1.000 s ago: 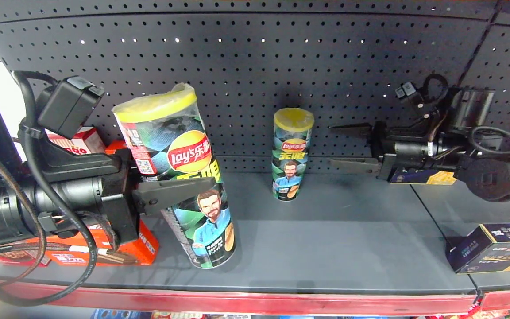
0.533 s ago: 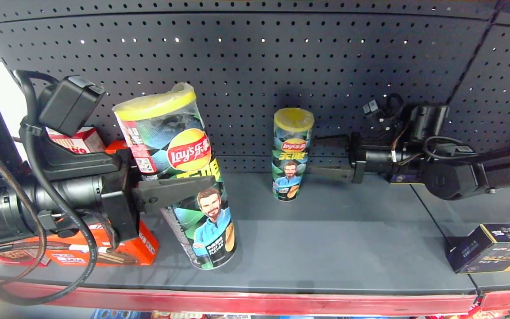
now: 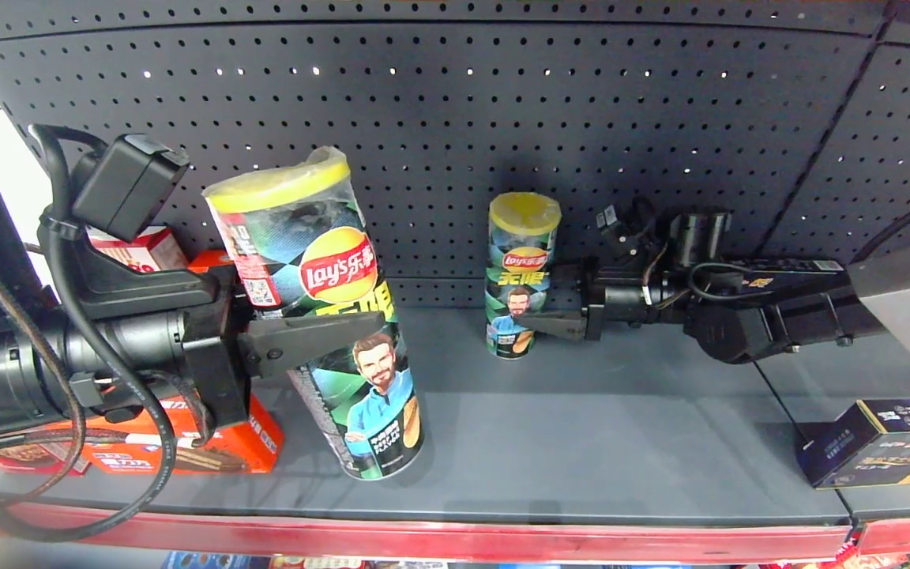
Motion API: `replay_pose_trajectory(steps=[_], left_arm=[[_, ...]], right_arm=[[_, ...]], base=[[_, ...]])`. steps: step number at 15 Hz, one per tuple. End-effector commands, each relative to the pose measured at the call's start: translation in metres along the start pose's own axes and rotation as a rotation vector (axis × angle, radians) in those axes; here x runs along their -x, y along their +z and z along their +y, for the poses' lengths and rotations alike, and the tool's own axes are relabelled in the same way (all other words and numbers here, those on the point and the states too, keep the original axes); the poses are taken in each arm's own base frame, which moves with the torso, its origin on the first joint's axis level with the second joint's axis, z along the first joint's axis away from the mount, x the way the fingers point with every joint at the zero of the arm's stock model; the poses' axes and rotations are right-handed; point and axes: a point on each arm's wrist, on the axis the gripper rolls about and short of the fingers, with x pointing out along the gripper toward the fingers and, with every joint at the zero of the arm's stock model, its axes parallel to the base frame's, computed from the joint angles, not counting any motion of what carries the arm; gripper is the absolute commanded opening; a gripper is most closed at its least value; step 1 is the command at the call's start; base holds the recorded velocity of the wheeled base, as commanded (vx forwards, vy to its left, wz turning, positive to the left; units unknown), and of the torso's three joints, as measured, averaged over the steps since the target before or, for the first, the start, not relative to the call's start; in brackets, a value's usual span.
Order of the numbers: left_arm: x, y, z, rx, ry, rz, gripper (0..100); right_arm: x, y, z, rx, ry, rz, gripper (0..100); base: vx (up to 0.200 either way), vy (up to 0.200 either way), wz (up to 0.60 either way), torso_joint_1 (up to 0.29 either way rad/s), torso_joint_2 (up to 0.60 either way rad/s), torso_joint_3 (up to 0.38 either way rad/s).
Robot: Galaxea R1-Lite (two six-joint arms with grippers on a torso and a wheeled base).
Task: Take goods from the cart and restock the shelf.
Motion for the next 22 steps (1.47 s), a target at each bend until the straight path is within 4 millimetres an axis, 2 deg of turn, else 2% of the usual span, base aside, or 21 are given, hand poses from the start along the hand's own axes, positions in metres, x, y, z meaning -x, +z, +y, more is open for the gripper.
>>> replay_pose_trajectory(steps=[1,8,9,13,14,16,19,20,21,22], left_arm=[[0.0,-0.001,0.0,0.002,0.001,0.002,0],[0.006,-0.004,0.005,0.01,0.032,0.007,0],[0.006,-0.004,0.005,0.01,0.03,0.007,0],[0.007,-0.009,0.004,0.02,0.032,0.017,0],[0.007,-0.009,0.004,0.02,0.034,0.016,0],[0.008,-0.008,0.004,0.019,0.037,0.014,0],[0.013,-0.004,0.002,0.006,0.043,-0.002,0],[0.013,-0.004,0.002,0.007,0.043,-0.001,0],[0.014,-0.004,0.002,0.005,0.043,-0.003,0],[0.014,-0.004,0.002,0.005,0.043,-0.003,0]], right_arm=[[-0.007,-0.008,-0.001,-0.009,0.012,0.004,100],[-0.03,-0.022,-0.009,0.001,-0.017,0.01,100],[-0.03,-0.022,-0.009,0.006,-0.017,0.008,0],[-0.031,-0.018,-0.005,0.009,-0.027,0.008,0],[-0.03,-0.012,0.001,0.013,-0.021,0.005,0],[-0.024,0.01,0.017,0.028,-0.012,-0.006,0],[-0.01,0.039,0.058,0.032,-0.007,-0.007,0],[-0.005,0.043,0.072,0.035,0.003,-0.009,0],[0.004,0.043,0.094,0.032,0.019,-0.01,0],[0.004,0.043,0.094,0.032,0.019,-0.01,0]], base=[[0.0,0.0,0.0,0.0,0.0,0.0],[0.0,0.0,0.0,0.0,0.0,0.0],[0.0,0.0,0.0,0.0,0.0,0.0],[0.0,0.0,0.0,0.0,0.0,0.0],[0.0,0.0,0.0,0.0,0.0,0.0],[0.0,0.0,0.0,0.0,0.0,0.0],[0.0,0.0,0.0,0.0,0.0,0.0],[0.0,0.0,0.0,0.0,0.0,0.0],[0.0,0.0,0.0,0.0,0.0,0.0],[0.0,0.0,0.0,0.0,0.0,0.0]])
